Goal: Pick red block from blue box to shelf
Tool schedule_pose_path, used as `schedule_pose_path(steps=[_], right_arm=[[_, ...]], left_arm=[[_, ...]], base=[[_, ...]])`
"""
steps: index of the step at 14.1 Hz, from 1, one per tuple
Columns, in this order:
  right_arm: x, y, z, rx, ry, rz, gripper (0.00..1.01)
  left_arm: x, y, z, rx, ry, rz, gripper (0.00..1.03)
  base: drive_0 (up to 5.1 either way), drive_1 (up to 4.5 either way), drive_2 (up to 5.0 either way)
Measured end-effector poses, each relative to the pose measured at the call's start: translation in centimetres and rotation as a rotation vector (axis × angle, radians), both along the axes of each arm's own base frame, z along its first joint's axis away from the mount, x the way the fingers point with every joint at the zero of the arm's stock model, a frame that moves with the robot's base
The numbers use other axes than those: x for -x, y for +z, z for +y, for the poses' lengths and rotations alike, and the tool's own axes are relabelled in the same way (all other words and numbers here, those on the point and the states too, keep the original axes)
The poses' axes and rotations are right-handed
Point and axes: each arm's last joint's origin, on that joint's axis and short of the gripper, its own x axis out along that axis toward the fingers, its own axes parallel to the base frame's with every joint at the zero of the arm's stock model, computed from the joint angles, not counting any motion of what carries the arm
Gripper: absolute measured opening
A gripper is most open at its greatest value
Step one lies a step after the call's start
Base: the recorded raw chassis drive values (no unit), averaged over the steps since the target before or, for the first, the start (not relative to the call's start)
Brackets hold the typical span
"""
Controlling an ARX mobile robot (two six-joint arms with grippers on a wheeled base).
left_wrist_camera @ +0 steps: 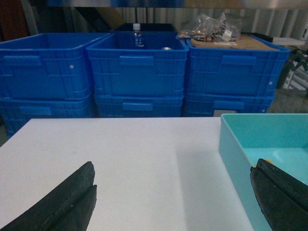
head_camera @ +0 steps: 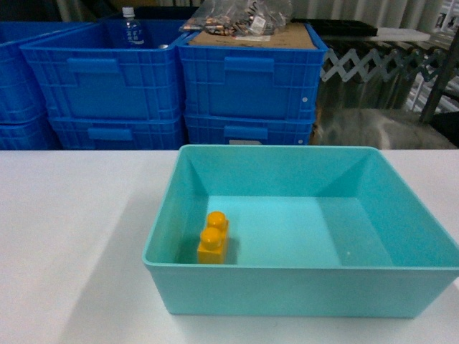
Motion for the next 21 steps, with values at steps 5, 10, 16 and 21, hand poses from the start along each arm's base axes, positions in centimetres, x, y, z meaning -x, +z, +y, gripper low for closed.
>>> schedule_pose_path(steps=[5,10,16,21], right_arm=[[2.4,-0.7,-2.8,-0.090,-0.038,-0.329,0.28],[5.0,-2.4,-4.9,-0.088,-0.037,-0.316,0.28],[7.1,-1.6,-6.3,-0.091,-0.035,-0.346,0.28],[8.2,-1.6,-6.3,-0.091,-0.034,-0.347,0.28]], left_arm=[[0.0,0.0,0.0,0.000,-0.001,0.000,0.98],[0.0,0.0,0.0,0.000,-0.002,0.000,0.98],[0.0,0.0,0.0,0.000,-0.002,0.000,0.98],[0.0,0.0,0.0,0.000,-0.002,0.000,0.98]], base=[[-1.7,-1.66,-1.7],[-0.3,-0.29,-0.3],[0.0,0.00,0.0],[0.0,0.00,0.0]])
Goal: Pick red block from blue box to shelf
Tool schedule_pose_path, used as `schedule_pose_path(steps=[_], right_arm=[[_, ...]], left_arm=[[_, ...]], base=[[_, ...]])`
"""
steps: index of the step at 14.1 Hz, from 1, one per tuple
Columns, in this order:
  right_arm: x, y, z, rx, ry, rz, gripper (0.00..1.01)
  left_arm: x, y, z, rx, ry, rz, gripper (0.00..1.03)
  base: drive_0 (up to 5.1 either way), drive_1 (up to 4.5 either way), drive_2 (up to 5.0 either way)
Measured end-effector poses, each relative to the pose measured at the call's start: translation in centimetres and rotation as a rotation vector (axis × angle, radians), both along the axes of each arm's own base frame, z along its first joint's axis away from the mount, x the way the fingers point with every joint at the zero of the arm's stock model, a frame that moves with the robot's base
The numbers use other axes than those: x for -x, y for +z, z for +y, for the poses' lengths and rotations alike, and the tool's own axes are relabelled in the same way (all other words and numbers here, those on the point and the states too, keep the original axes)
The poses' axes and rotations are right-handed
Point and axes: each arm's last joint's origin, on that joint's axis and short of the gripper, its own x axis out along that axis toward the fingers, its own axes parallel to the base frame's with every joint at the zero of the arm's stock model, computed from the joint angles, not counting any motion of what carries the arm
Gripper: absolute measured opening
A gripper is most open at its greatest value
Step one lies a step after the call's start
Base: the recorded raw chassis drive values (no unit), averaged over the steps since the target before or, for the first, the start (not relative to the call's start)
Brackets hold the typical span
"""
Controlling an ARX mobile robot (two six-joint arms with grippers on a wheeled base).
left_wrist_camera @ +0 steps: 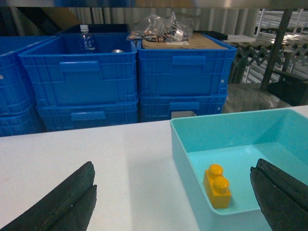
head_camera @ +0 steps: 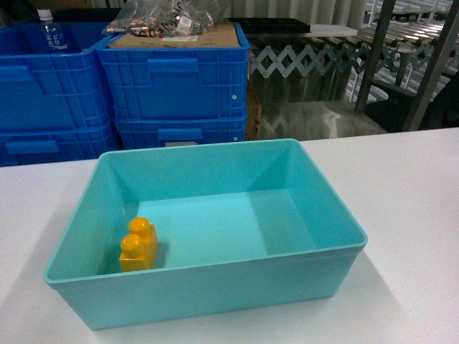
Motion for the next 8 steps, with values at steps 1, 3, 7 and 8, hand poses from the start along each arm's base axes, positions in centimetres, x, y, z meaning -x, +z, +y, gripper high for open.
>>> schedule_pose_path(steps=[1,3,7,8], right_arm=[[0.1,0.0,0.0,0.000,0.000,-0.002,0.28],[0.4,0.0,0.0,0.000,0.000,-0.001,0.28],[0.8,-0.1,0.0,0.000,0.000,0.000,0.28],[1.3,-0.6,0.0,0.000,0.000,0.048,0.28]], left_arm=[[0.0,0.0,0.0,0.000,0.000,0.000,0.98],[0.0,0.0,0.0,0.000,0.000,0.000,0.98],[0.0,0.0,0.0,0.000,0.000,0.000,0.98],[0.0,0.0,0.0,0.000,-0.001,0.000,0.98]], base=[[0.0,0.00,0.0],[0.0,0.00,0.0],[0.0,0.00,0.0],[0.0,0.00,0.0]])
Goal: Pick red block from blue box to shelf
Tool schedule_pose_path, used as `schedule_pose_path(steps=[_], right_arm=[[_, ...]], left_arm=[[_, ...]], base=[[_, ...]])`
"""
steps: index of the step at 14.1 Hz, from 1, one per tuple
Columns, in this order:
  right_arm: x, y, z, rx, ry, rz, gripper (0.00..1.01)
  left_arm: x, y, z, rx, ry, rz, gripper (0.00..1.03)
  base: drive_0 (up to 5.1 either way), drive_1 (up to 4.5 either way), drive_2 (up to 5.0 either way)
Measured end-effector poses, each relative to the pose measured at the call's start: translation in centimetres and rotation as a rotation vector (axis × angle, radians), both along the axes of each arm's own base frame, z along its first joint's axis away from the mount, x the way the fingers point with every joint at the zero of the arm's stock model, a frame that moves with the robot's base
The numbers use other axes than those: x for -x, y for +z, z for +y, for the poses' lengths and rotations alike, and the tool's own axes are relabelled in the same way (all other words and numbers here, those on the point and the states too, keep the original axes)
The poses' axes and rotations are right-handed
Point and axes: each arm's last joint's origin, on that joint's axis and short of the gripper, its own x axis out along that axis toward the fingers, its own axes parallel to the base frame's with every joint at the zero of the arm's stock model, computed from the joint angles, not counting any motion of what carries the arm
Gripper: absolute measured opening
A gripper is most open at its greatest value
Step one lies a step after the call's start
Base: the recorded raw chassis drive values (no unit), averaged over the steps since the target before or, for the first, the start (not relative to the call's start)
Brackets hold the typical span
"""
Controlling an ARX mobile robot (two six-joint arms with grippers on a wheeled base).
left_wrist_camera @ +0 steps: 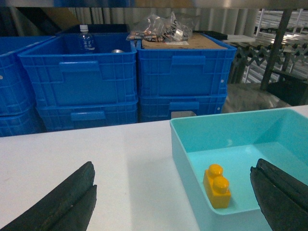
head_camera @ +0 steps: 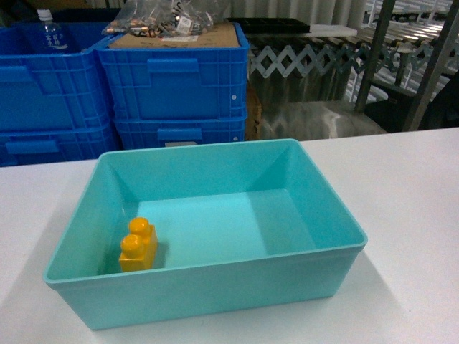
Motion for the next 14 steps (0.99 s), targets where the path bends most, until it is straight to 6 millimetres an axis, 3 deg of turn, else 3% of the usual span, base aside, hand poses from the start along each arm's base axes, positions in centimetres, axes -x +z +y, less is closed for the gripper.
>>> schedule_pose_path(steps=[6,14], right_arm=[[0.56,0.23,0.01,0.000,0.001,-0.040,0.28],[0.56,0.23,0.01,0.000,0.001,-0.040,0.28]], left_arm=[[0.00,0.00,0.00,0.000,0.000,0.000,0.98],[0.00,0.00,0.02,0.000,0.002,0.000,0.98]], base=[[-0.1,-0.09,-0.1],[-1.6,-1.56,-1.6]])
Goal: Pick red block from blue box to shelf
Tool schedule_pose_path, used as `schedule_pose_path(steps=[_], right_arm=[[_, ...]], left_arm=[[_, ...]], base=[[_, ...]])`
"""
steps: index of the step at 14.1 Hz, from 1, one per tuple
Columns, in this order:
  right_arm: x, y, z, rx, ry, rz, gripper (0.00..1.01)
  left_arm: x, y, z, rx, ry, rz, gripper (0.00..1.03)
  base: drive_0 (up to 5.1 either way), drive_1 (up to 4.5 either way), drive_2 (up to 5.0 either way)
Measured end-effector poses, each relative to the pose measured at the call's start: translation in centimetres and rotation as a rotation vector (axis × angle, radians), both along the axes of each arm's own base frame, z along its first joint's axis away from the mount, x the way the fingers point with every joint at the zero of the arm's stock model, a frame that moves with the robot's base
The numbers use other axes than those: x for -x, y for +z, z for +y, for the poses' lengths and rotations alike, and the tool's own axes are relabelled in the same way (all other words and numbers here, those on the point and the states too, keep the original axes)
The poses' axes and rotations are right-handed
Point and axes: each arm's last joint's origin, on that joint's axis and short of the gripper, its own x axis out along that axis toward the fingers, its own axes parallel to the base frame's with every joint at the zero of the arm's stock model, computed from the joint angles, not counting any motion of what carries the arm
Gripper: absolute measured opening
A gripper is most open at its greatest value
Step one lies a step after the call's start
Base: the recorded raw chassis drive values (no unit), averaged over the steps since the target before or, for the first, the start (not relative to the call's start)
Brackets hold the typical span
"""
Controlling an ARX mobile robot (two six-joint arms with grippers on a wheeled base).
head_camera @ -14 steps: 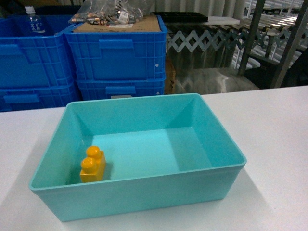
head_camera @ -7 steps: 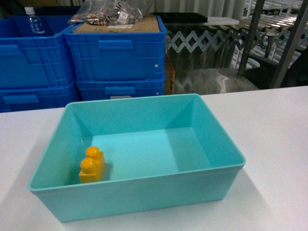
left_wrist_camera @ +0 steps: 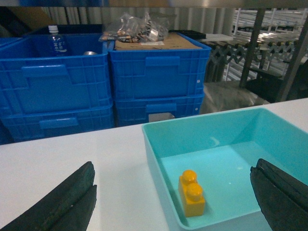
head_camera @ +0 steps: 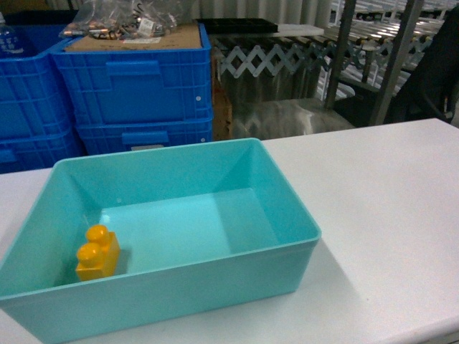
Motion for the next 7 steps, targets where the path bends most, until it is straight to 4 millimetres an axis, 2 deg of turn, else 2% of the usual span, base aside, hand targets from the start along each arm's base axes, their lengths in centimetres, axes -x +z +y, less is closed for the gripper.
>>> schedule_pose_path(steps=[7], right_arm=[[0.00,0.00,0.00,0.000,0.000,0.000,0.28]], left_arm=[[0.00,0.01,0.00,0.000,0.000,-0.001,0.98]], base=[[-1.5,-1.46,-1.5]])
